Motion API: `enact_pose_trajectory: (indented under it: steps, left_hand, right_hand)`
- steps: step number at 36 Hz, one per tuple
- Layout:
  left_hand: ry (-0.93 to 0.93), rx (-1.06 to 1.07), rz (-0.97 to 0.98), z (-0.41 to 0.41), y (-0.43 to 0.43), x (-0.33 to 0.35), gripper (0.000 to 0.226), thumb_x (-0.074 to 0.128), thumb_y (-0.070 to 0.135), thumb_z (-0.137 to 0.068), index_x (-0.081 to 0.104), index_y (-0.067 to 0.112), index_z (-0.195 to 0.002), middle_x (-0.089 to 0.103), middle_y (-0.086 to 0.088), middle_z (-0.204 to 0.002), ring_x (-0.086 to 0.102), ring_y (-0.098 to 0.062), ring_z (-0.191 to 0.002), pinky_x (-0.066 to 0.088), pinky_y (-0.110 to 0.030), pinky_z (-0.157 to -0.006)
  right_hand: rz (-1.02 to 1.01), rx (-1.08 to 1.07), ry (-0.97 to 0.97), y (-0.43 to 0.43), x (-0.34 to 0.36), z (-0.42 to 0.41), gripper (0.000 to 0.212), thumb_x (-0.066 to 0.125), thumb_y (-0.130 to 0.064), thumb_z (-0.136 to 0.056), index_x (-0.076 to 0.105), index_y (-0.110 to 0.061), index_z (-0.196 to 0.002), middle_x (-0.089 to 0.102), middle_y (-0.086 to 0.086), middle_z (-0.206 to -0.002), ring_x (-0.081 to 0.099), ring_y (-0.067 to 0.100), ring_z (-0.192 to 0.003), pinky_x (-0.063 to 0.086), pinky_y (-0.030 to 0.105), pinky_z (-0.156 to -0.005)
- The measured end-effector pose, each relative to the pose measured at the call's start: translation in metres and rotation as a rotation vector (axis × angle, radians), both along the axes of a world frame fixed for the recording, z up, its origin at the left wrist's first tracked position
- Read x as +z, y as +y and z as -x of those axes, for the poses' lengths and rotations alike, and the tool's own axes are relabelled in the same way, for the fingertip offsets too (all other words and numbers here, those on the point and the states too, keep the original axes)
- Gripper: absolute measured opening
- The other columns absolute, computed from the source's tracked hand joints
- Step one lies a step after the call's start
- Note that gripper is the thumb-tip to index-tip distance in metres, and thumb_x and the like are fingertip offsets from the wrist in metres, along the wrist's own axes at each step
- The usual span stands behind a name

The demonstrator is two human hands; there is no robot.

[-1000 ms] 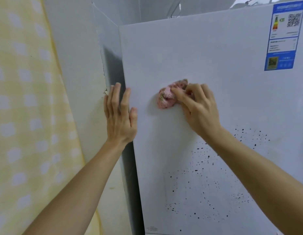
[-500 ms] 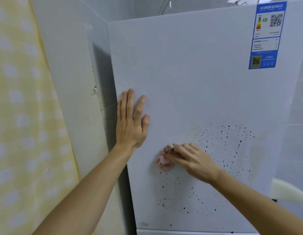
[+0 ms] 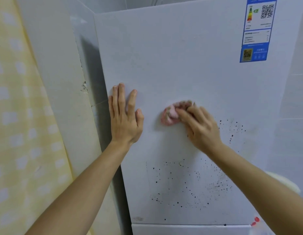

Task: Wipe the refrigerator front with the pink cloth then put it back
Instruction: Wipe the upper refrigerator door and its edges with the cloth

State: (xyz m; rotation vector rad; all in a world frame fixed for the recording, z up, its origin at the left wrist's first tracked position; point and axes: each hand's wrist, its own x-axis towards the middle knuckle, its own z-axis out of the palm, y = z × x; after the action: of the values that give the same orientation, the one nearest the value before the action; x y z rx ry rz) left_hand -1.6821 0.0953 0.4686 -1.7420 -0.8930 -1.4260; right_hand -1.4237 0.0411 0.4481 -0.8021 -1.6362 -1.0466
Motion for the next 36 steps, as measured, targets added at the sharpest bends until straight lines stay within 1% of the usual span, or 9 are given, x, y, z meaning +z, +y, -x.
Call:
enact_pose_trajectory:
  steps: [4,6,10,13,17,22,29,33,36]
  left_hand:
    - [-0.019,-0.004,0.01,-0.002,-0.002,0.0,0.057,0.048,0.013,-0.102,0.032,0.007,-0.157,0.019,-0.03,-0.168,0.012,-0.047,-0.158,0.014,-0.063,-0.127]
    - [-0.031,0.0,0.025,-0.004,-0.004,-0.001,0.058,0.048,0.012,-0.101,0.034,0.006,-0.157,0.019,-0.029,-0.168,0.011,-0.046,-0.159,0.014,-0.063,-0.127]
    - [-0.008,0.032,0.024,-0.008,-0.008,-0.003,0.058,0.047,0.012,-0.101,0.036,0.008,-0.158,0.019,-0.023,-0.17,0.013,-0.039,-0.16,0.014,-0.059,-0.129]
    - [0.007,0.045,0.009,-0.012,-0.011,-0.002,0.06,0.047,0.01,-0.101,0.036,0.011,-0.16,0.021,-0.021,-0.171,0.014,-0.037,-0.16,0.01,-0.055,-0.13]
    - [0.018,0.035,-0.003,-0.016,-0.012,0.001,0.064,0.049,0.007,-0.098,0.034,0.011,-0.16,0.022,-0.02,-0.171,0.015,-0.037,-0.16,0.012,-0.055,-0.13]
    - [0.011,0.01,0.012,-0.024,-0.014,0.005,0.065,0.048,0.009,-0.098,0.03,0.011,-0.161,0.019,-0.019,-0.171,0.012,-0.036,-0.161,0.01,-0.056,-0.13]
    - [0.03,-0.019,0.001,-0.047,-0.014,0.001,0.063,0.048,0.012,-0.1,0.029,0.011,-0.16,0.021,-0.021,-0.17,0.013,-0.037,-0.16,0.009,-0.055,-0.13]
    - [0.021,-0.023,0.016,-0.062,-0.013,-0.005,0.063,0.047,0.011,-0.1,0.031,0.01,-0.16,0.021,-0.02,-0.171,0.013,-0.038,-0.16,0.011,-0.057,-0.13]
    - [0.008,-0.019,0.026,-0.068,-0.014,-0.009,0.062,0.046,0.011,-0.1,0.032,0.01,-0.161,0.021,-0.019,-0.171,0.012,-0.038,-0.16,0.01,-0.058,-0.129]
  right_hand:
    - [0.167,-0.031,-0.305,-0.005,-0.073,-0.022,0.052,0.061,0.013,-0.086,0.07,-0.008,-0.133,0.069,0.016,-0.123,0.058,0.032,-0.109,0.052,0.043,-0.079]
    - [0.213,-0.043,-0.44,-0.009,-0.092,-0.034,0.055,0.048,0.013,-0.091,0.062,-0.01,-0.138,0.064,0.012,-0.13,0.057,0.031,-0.119,0.05,0.039,-0.086]
    - [0.262,-0.032,-0.52,-0.014,-0.075,-0.041,0.052,0.027,0.006,-0.103,0.071,-0.01,-0.126,0.068,0.009,-0.115,0.055,0.027,-0.099,0.047,0.036,-0.077]
    - [0.233,-0.075,-0.413,-0.014,-0.045,-0.049,0.05,0.047,0.015,-0.091,0.071,-0.008,-0.129,0.067,0.014,-0.114,0.051,0.029,-0.089,0.044,0.039,-0.074]
    - [0.098,-0.135,-0.19,-0.016,0.024,-0.066,0.058,0.053,0.014,-0.09,0.067,-0.014,-0.139,0.065,0.016,-0.11,0.052,0.035,-0.079,0.047,0.045,-0.069]
    - [-0.03,-0.204,0.067,-0.013,0.068,-0.064,0.057,0.057,0.016,-0.086,0.071,-0.014,-0.132,0.064,0.018,-0.111,0.057,0.037,-0.091,0.051,0.047,-0.075]
    - [0.03,-0.172,0.082,-0.015,-0.016,-0.048,0.049,0.06,0.015,-0.09,0.068,-0.003,-0.135,0.063,0.024,-0.137,0.053,0.044,-0.129,0.044,0.052,-0.112]
    - [0.108,-0.176,-0.017,-0.021,-0.089,-0.055,0.044,0.069,-0.002,-0.093,0.067,-0.002,-0.137,0.064,0.023,-0.138,0.05,0.04,-0.134,0.042,0.05,-0.115]
    - [0.152,-0.183,-0.087,-0.026,-0.12,-0.069,0.054,0.072,0.004,-0.087,0.067,-0.008,-0.139,0.059,0.015,-0.141,0.052,0.035,-0.135,0.046,0.05,-0.11]
